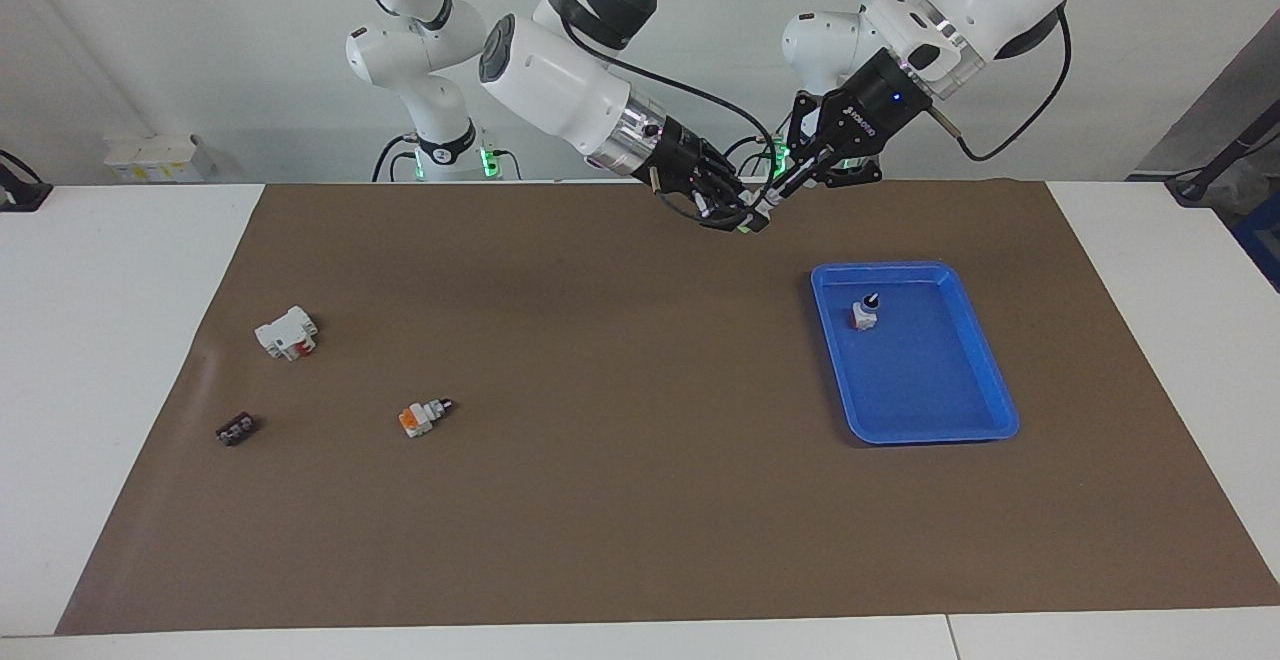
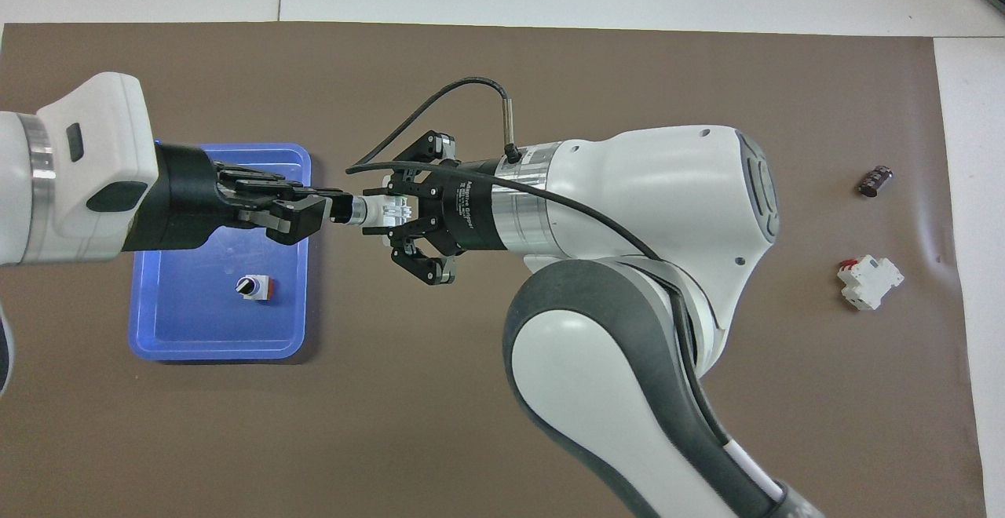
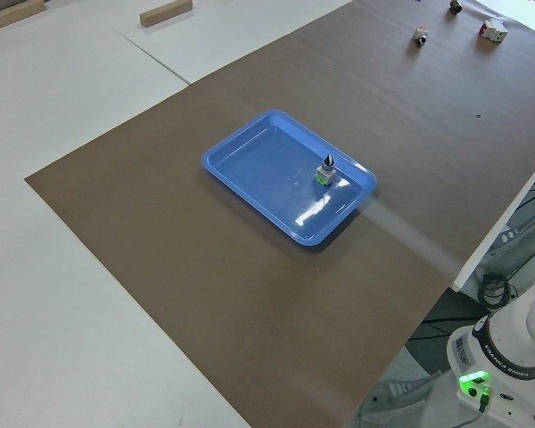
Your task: Turn and place switch with both arms
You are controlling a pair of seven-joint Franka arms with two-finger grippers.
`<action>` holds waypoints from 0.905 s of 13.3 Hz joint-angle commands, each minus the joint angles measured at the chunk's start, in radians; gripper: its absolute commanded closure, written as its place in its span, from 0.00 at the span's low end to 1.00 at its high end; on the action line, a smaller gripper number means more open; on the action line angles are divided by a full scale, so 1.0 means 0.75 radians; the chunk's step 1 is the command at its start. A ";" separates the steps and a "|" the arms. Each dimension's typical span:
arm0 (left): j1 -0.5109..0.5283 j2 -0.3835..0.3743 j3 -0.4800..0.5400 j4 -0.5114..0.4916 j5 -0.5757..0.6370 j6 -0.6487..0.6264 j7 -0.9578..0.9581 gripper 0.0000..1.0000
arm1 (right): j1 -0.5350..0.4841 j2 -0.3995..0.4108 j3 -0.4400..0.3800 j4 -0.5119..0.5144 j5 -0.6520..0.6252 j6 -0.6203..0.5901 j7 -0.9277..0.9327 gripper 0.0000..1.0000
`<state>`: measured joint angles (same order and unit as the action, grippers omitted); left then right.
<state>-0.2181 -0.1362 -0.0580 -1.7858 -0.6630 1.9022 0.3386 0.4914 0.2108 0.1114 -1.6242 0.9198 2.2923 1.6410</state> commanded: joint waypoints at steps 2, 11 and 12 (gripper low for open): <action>-0.018 -0.045 0.006 -0.039 -0.024 -0.031 -0.274 1.00 | -0.007 0.007 0.007 0.014 -0.007 0.005 -0.024 1.00; -0.014 -0.050 -0.002 -0.035 -0.024 -0.120 -0.836 1.00 | -0.011 0.005 0.007 0.014 -0.007 -0.009 -0.022 1.00; -0.008 -0.050 -0.002 -0.030 -0.024 -0.131 -0.895 1.00 | -0.015 0.005 0.007 0.014 -0.007 -0.015 -0.022 1.00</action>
<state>-0.2161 -0.1366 -0.0530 -1.7858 -0.6627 1.8728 -0.2410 0.4899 0.2071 0.1099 -1.6252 0.9197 2.2634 1.6402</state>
